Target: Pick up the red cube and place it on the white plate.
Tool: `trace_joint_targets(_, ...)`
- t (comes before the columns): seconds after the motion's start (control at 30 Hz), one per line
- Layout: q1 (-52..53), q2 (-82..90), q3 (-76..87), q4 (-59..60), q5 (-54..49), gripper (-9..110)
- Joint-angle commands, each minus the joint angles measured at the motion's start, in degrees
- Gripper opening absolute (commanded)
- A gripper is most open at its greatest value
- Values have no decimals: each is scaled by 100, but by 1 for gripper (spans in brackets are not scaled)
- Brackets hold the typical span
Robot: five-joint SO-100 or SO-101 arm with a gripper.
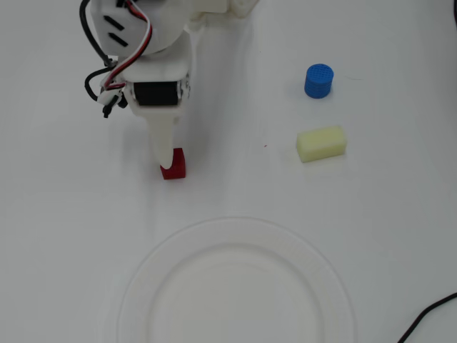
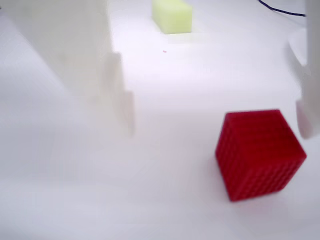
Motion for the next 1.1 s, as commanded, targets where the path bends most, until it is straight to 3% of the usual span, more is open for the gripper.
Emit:
trace_joint_targets(0.0, 79, -193, -396, -132, -79, 25)
trace_joint_targets(0.47, 123, -1055, -1099, -123, -123, 16)
trace_joint_targets(0.7, 88, -984, -1310, -88, 18, 1)
trace_joint_targets(1.07, 26, -132, -1406, -70, 149, 0)
